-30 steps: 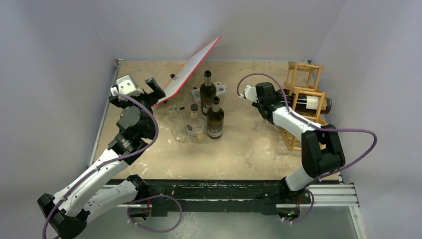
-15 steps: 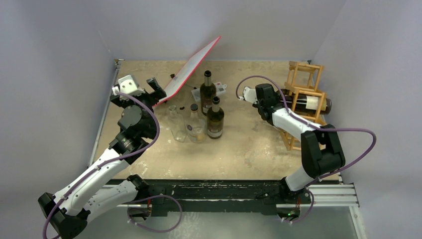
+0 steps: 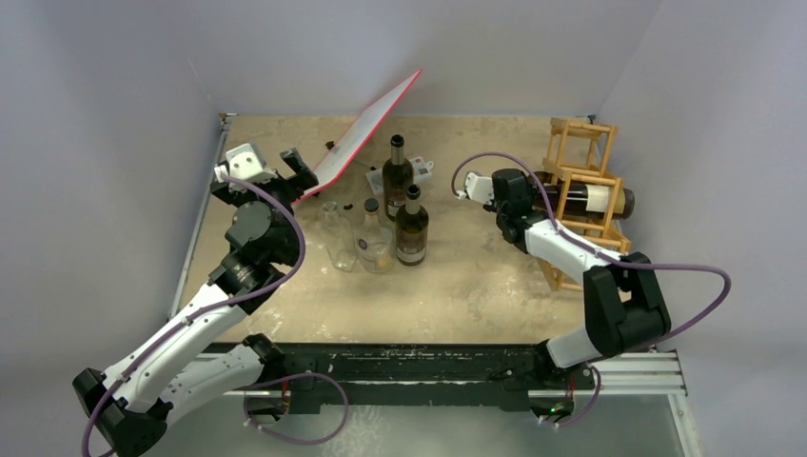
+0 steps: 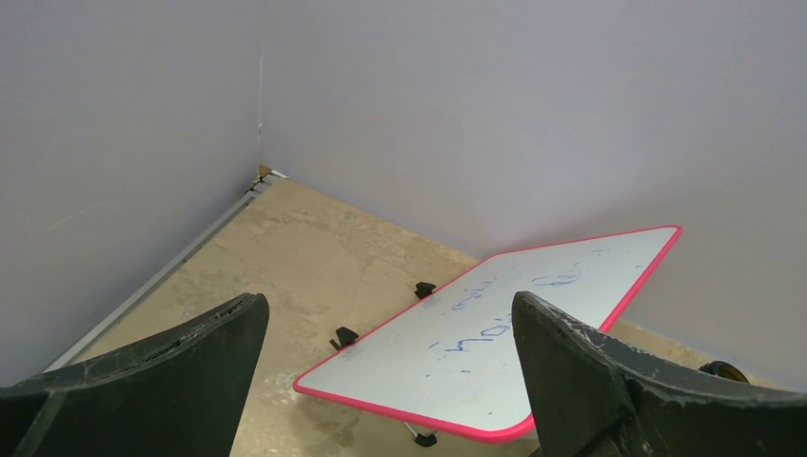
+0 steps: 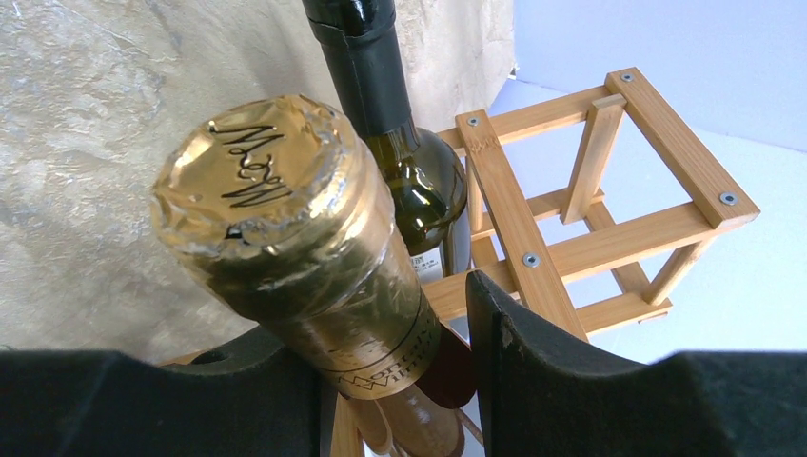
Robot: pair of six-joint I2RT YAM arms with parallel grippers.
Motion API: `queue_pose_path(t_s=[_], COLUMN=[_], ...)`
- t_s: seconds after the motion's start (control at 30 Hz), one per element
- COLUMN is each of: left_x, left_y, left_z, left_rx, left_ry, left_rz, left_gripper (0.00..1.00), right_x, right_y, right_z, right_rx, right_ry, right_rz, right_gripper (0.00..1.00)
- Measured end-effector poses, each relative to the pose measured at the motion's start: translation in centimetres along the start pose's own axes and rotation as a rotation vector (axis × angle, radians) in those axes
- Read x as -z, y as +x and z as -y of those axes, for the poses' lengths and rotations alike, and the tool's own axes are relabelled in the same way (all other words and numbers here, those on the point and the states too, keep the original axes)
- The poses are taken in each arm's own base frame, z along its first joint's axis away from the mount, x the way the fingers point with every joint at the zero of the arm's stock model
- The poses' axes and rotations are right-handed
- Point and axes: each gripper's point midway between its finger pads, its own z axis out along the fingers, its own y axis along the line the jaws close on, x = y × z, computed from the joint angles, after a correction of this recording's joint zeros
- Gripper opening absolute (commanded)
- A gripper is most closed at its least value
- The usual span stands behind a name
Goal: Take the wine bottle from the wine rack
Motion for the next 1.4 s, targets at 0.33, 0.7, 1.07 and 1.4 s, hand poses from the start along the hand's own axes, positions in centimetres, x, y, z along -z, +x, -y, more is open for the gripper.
queue_pose_path(t_s=[0.33, 0.7, 1.07, 1.4], left_x=[0.0, 0.0, 0.0, 0.0], left_y=[0.0, 0.0, 0.0, 0.0], left_z=[0.0, 0.0, 0.0, 0.1], left_rx=[0.0, 0.0, 0.001, 0.001], left_ry=[0.0, 0.0, 0.0, 0.004], left_rz=[0.0, 0.0, 0.0, 0.0], left_gripper=[0.99, 0.99, 0.99, 0.98], right_x=[0.1, -0.1, 1.7, 3.6], right_y=[-0.8, -3.7, -8.1, -9.0], right_z=[-0.2, -0.1, 1.3, 2.5], right_rx=[0.003, -0.019, -0.146, -0.208], right_ry=[-0.003, -0.022, -0.008, 0.015], right_rz=[0.024, 0.076, 0.238, 0.294], right_gripper=[0.0, 0.0, 0.0, 0.0])
